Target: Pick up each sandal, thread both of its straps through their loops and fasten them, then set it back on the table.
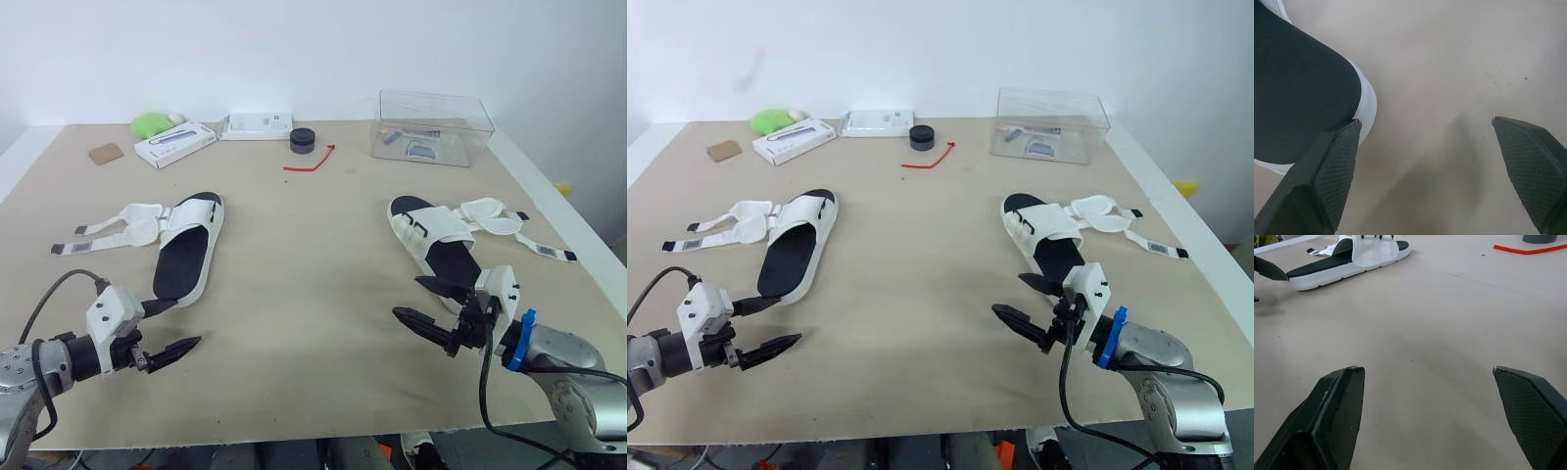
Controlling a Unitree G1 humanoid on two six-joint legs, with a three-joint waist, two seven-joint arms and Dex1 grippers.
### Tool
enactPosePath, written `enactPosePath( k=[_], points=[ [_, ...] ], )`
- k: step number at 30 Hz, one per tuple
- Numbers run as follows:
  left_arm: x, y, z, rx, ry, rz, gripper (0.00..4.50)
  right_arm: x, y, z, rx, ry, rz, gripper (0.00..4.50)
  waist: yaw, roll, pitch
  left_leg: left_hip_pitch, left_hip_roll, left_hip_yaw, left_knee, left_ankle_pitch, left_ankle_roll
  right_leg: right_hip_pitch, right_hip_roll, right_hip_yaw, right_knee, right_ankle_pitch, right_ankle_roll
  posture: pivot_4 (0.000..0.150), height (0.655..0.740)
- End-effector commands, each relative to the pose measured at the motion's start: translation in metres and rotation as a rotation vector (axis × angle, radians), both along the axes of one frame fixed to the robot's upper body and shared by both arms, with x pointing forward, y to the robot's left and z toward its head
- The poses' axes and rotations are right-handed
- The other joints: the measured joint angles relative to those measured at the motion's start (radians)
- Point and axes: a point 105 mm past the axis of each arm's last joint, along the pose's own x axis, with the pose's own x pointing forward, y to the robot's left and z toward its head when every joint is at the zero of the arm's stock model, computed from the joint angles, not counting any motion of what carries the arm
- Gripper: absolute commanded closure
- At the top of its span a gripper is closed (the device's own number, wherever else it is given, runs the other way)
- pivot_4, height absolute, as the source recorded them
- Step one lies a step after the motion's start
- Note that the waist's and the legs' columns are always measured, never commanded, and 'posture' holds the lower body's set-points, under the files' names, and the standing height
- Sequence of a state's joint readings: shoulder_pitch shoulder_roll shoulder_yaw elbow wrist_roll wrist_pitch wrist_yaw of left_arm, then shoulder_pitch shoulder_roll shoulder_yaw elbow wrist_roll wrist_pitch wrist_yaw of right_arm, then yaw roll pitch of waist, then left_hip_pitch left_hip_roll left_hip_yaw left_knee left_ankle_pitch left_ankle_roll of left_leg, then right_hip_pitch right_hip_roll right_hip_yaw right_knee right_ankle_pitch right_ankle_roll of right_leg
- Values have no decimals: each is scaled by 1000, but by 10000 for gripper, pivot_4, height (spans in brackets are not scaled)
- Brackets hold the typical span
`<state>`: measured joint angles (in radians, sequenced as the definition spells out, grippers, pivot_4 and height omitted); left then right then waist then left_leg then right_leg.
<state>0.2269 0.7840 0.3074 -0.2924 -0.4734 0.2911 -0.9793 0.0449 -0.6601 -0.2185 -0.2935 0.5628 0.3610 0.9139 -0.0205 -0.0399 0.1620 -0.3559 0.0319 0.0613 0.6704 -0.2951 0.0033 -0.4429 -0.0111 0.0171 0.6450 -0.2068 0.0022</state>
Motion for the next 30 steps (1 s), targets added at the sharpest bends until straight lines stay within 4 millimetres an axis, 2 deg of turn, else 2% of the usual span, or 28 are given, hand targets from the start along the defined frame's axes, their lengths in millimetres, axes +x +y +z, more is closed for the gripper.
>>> enactPosePath(
  k=[1,4,17,20,25,30],
  points=[
    [6,1,20,8,-92,-16,753,-2,-4,17,-8,-52,7,0,0,0,0,0,0,0,0,0,0,0,0,0,0,0,0,1500,7400],
    [8,-7,32,-39,-140,-43,753,-3,-8,16,-19,-42,-6,0,1,-1,0,0,0,0,0,0,0,0,0,0,0,0,0,1500,7400],
    [6,-13,38,-55,-178,-86,753,-2,-12,17,30,-9,-51,0,0,-1,0,0,-1,0,1,-1,0,0,-1,0,0,0,1,1500,7400],
    [0,-34,38,-75,-148,-179,753,15,-26,24,67,-15,-200,0,0,-1,0,0,-1,0,1,-1,0,0,-1,1,0,0,1,1500,7400],
    [-22,-92,42,-147,-66,-436,753,43,-57,26,53,-21,-435,0,0,-1,0,-3,-2,2,2,0,-1,1,-2,2,0,1,3,1500,7400],
    [-29,-118,49,-172,-50,-555,753,58,-59,15,17,14,-476,0,0,-1,0,-4,-3,2,2,0,-1,1,-2,3,0,1,3,1500,7400]
  ],
)
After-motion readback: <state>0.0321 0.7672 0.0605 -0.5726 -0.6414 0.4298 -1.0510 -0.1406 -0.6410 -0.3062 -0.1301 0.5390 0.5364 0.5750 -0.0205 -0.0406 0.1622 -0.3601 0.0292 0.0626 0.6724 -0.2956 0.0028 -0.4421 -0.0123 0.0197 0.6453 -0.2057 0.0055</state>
